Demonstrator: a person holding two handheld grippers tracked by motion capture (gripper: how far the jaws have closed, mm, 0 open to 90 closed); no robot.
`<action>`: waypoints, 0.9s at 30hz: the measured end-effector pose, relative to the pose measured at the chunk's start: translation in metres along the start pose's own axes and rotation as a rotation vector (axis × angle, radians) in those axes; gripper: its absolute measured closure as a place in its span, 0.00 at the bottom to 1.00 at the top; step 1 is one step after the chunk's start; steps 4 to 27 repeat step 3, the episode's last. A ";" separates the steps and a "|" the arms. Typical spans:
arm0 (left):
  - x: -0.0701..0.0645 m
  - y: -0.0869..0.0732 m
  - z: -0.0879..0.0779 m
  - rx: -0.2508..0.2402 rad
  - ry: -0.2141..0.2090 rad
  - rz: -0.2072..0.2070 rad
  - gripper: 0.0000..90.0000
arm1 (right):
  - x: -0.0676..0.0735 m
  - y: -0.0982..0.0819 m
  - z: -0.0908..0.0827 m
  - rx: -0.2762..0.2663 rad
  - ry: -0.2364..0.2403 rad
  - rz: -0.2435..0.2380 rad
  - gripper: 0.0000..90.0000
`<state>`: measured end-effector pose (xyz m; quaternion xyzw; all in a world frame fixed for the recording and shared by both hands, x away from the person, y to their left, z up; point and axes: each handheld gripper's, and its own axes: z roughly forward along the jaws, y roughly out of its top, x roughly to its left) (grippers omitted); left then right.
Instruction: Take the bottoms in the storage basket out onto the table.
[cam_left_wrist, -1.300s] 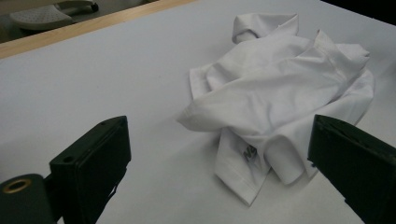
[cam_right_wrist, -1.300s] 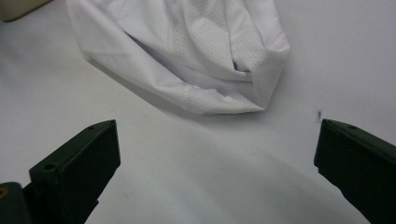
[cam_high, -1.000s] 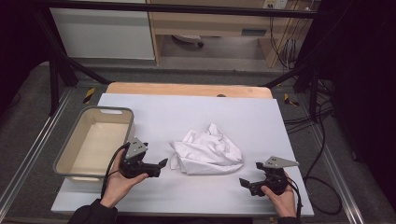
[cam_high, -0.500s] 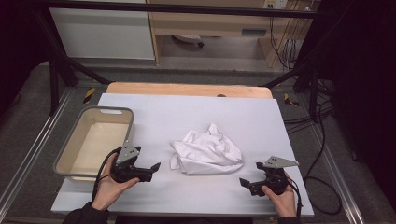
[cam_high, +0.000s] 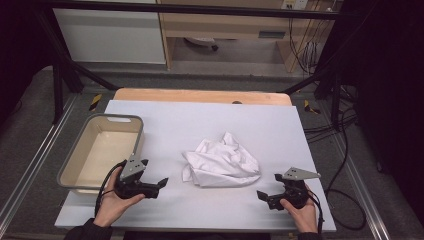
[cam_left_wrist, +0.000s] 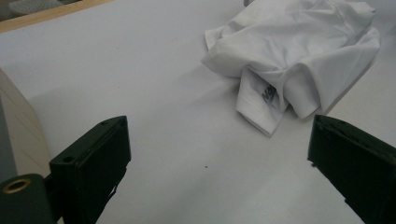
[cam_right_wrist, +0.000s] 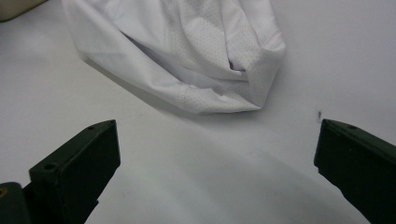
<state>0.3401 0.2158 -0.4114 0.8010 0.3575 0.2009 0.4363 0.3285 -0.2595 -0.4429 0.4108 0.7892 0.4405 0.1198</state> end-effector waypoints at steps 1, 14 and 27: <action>0.000 0.000 0.000 0.000 0.000 0.000 0.06 | 0.000 0.000 0.000 0.000 0.000 0.003 0.01; 0.000 0.000 0.000 0.002 0.002 0.000 0.06 | 0.000 0.000 0.000 -0.002 0.002 0.003 0.01; 0.000 0.000 0.000 0.002 0.002 0.000 0.06 | 0.000 0.000 0.000 -0.002 0.002 0.003 0.01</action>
